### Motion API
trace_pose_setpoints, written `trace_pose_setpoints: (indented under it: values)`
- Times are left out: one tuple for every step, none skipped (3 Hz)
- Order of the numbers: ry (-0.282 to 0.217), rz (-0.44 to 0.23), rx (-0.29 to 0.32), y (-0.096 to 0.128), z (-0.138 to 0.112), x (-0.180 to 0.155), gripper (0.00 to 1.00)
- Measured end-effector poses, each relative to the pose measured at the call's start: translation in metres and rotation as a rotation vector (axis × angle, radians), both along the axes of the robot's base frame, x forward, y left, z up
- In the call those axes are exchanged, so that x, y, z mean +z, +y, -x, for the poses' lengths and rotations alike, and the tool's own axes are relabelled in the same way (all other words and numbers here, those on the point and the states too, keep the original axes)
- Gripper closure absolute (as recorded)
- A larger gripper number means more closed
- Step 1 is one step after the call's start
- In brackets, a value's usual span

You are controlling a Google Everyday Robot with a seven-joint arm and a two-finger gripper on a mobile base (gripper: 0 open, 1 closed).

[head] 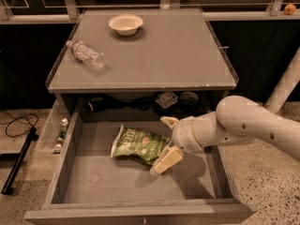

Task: Pick green jalapeno chip bag from top drawer and place on counter

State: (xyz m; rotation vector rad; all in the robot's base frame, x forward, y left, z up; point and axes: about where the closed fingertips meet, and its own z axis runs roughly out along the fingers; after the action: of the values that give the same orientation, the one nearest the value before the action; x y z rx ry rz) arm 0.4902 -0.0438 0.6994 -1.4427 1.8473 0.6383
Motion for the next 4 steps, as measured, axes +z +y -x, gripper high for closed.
trace_pose_setpoints:
  values:
    - [0.038,0.044,0.024,0.014,0.009,-0.022,0.00]
    - [0.047,0.069,0.032,0.028,0.005,-0.042,0.00]
    - [0.041,0.078,0.011,0.041,-0.005,-0.059,0.00]
    - [-0.005,0.092,-0.027,0.047,-0.021,-0.068,0.00]
